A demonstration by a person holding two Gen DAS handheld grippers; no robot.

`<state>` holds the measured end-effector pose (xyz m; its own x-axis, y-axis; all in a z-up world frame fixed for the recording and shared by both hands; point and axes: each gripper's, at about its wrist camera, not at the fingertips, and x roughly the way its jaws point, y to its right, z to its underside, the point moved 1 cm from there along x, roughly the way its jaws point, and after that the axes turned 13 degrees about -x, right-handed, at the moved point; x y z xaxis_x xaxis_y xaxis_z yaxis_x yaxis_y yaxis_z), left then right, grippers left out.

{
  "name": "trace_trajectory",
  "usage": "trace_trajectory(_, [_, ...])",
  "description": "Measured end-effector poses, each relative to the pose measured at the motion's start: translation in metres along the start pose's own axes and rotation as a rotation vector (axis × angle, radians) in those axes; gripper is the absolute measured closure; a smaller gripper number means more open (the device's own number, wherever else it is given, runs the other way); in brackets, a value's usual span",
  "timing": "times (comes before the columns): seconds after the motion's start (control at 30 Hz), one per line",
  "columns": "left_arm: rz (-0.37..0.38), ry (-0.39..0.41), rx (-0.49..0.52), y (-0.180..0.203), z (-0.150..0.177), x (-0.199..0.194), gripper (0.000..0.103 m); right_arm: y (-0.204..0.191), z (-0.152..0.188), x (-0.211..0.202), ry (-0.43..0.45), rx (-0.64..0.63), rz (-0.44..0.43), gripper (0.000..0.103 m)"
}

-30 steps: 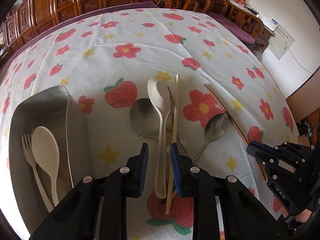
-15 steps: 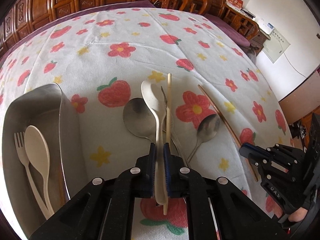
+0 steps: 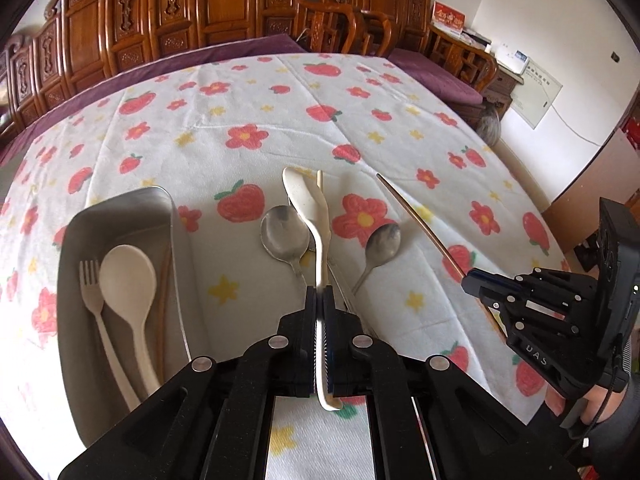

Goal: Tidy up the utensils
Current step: 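Carry the white spoon into the metal box and open the left tool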

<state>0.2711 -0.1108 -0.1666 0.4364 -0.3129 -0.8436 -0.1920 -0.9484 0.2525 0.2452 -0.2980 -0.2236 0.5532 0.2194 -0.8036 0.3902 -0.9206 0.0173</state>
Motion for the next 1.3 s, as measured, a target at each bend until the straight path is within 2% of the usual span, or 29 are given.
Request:
trace_trajectory(0.37, [0.014,0.093,0.006,-0.003,0.013,-0.065,0.101,-0.022,-0.013,-0.055,0.082,-0.011,0.026,0.097])
trace_trajectory(0.67, [0.006,0.135,-0.007,-0.018,0.023,-0.096,0.101,-0.043,-0.02,-0.083,0.127,-0.021,0.02,0.097])
trace_trajectory(0.93, [-0.018,0.14,-0.035,-0.043,0.028,-0.103,0.101,-0.06,-0.031,-0.09,0.15,-0.038,-0.002,0.097])
trace_trajectory(1.3, [-0.05,0.127,-0.096,-0.084,0.03,-0.093,0.101,-0.082,-0.044,-0.08,0.141,-0.077,-0.03,0.097])
